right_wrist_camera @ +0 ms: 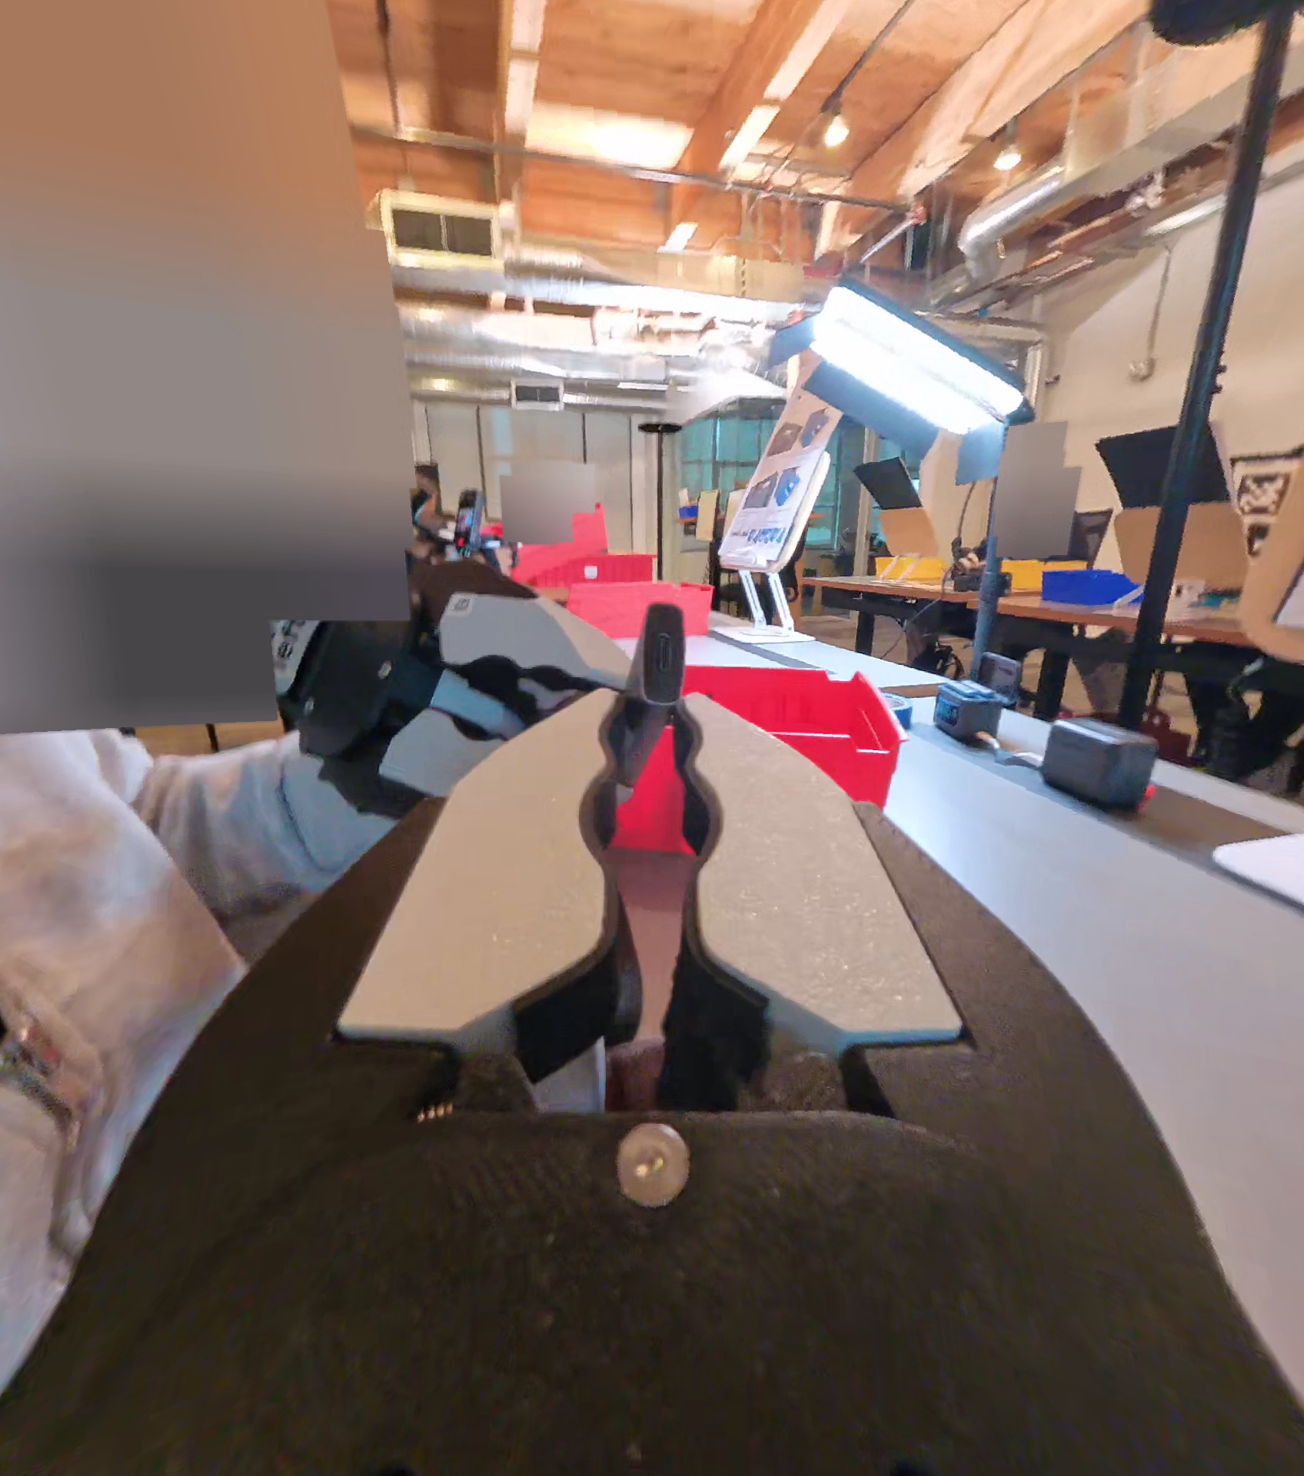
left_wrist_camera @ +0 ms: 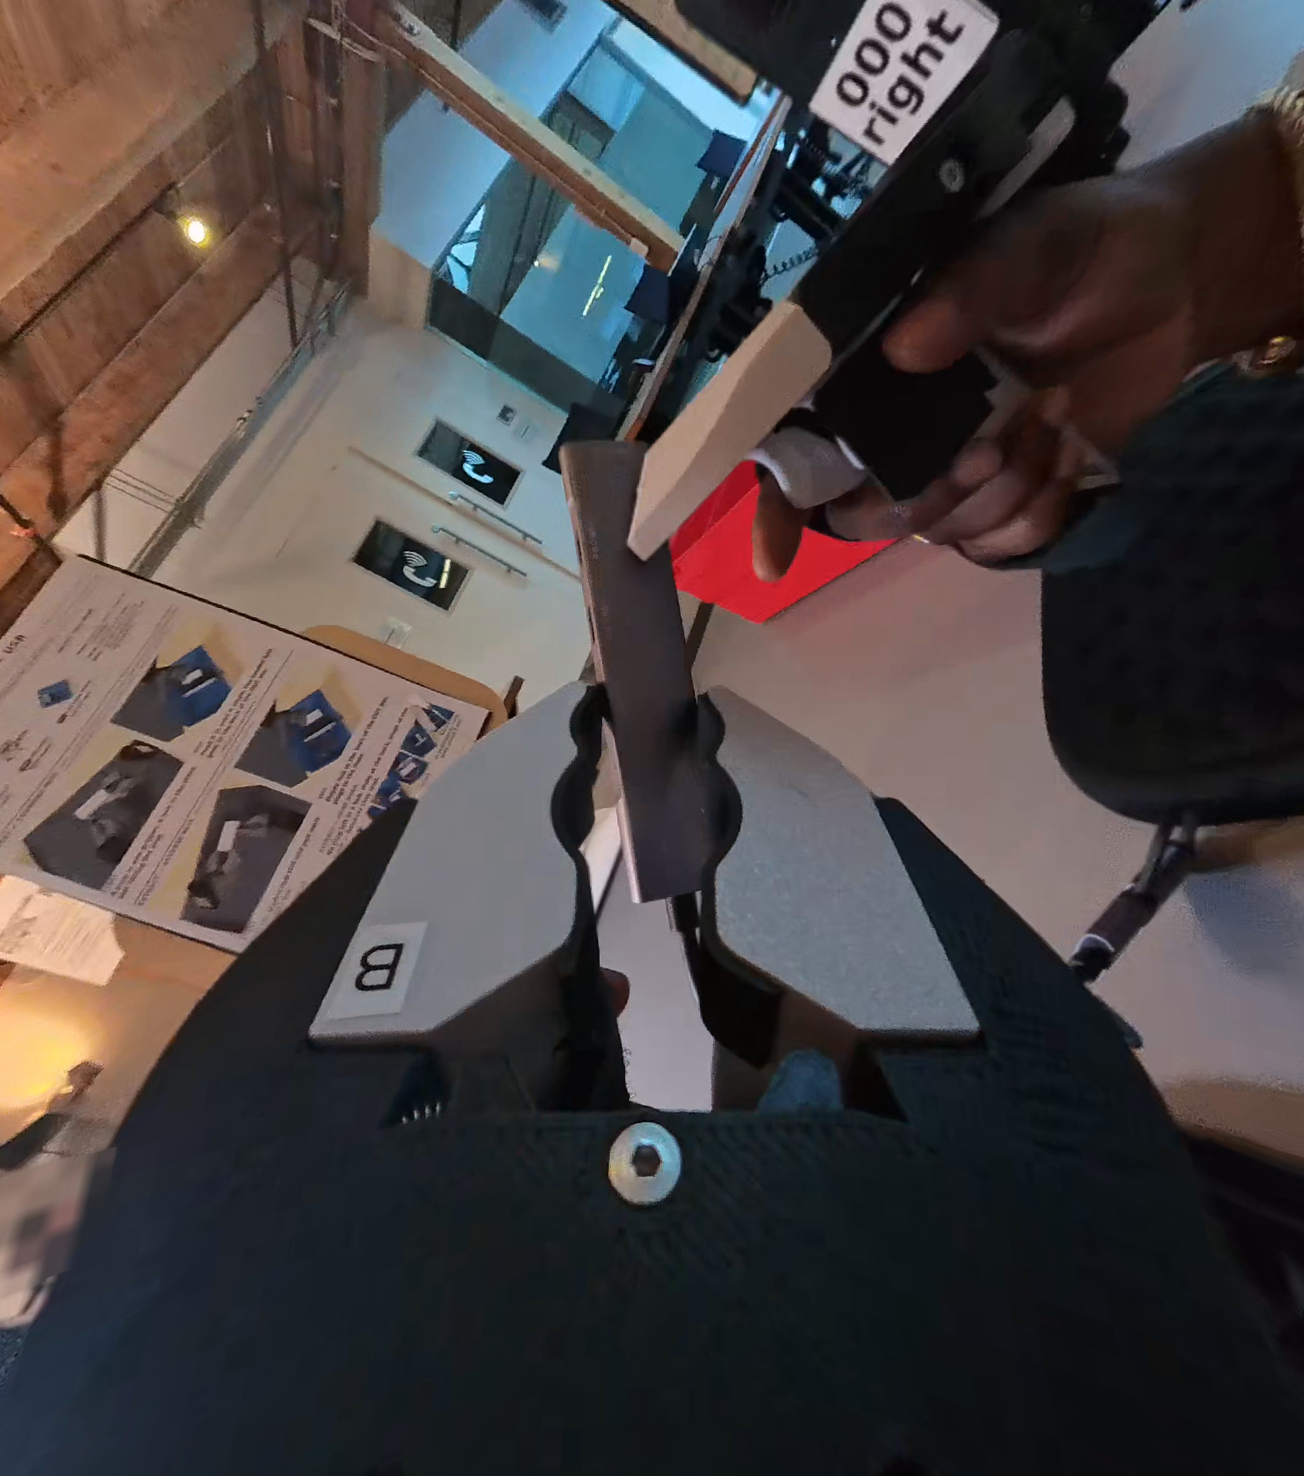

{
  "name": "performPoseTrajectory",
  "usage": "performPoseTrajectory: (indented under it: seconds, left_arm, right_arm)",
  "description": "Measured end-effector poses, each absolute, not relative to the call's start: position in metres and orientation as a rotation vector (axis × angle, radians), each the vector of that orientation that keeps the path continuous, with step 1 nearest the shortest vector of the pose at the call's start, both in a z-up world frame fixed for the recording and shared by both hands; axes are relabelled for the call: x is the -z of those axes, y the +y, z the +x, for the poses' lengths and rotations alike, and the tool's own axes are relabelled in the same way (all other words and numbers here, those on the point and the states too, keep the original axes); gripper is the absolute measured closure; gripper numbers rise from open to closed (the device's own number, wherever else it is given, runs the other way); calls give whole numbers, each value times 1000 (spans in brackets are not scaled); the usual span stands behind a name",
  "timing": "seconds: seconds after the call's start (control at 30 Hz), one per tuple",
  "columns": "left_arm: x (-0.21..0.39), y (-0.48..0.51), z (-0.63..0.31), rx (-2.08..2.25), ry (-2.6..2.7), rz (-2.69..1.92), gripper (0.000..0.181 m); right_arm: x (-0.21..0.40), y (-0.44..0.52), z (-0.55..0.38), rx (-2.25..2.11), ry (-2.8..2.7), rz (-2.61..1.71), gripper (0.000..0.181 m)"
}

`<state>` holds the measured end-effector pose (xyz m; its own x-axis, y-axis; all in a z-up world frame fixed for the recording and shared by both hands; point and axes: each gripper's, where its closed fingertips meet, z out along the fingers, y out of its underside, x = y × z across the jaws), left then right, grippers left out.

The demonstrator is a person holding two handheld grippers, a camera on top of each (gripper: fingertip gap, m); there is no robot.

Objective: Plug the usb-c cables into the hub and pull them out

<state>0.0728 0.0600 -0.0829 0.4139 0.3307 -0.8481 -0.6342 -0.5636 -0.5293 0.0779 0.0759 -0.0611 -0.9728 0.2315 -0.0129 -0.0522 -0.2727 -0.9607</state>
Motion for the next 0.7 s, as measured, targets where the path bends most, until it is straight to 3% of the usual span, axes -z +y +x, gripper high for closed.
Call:
performPoseTrajectory:
  seconds: [0.1, 0.23, 0.27, 0.3, 0.33, 0.43, 0.53, 0.57, 0.6, 0.7]
  left_arm:
    - [85, 61, 76, -1126, 172, -1735, 158]
    - [90, 61, 87, -711, 101, -1735, 138]
    - [94, 61, 91, -633, 116, -1745, 139]
    - [97, 60, 94, -591, 146, -1759, 155]
    - [98, 60, 97, -590, 188, -1759, 166]
    - [101, 58, 88, -779, 262, -1836, 171]
    - [104, 57, 81, -923, 333, -1942, 172]
    - [103, 58, 80, -964, 362, -1950, 171]
    - [100, 59, 79, -1001, 389, -1947, 172]
    - [94, 60, 72, -1121, 421, -1939, 171]
  right_arm:
    - [61, 73, 89, -2204, -1805, -37, 173]
    - [56, 68, 114, -2091, -1855, 226, 173]
    - [54, 67, 120, -2084, -1858, 288, 173]
    - [53, 67, 124, -2065, -1854, 336, 173]
    - [53, 68, 124, -2022, -1851, 366, 173]
    - [60, 73, 114, -1823, -1881, 383, 169]
    - [62, 78, 113, -1649, -1857, 437, 151]
    - [65, 78, 114, -1592, -1870, 460, 153]
    - [68, 78, 113, -1520, -1872, 472, 166]
    - [70, 79, 108, -1343, -1834, 501, 171]
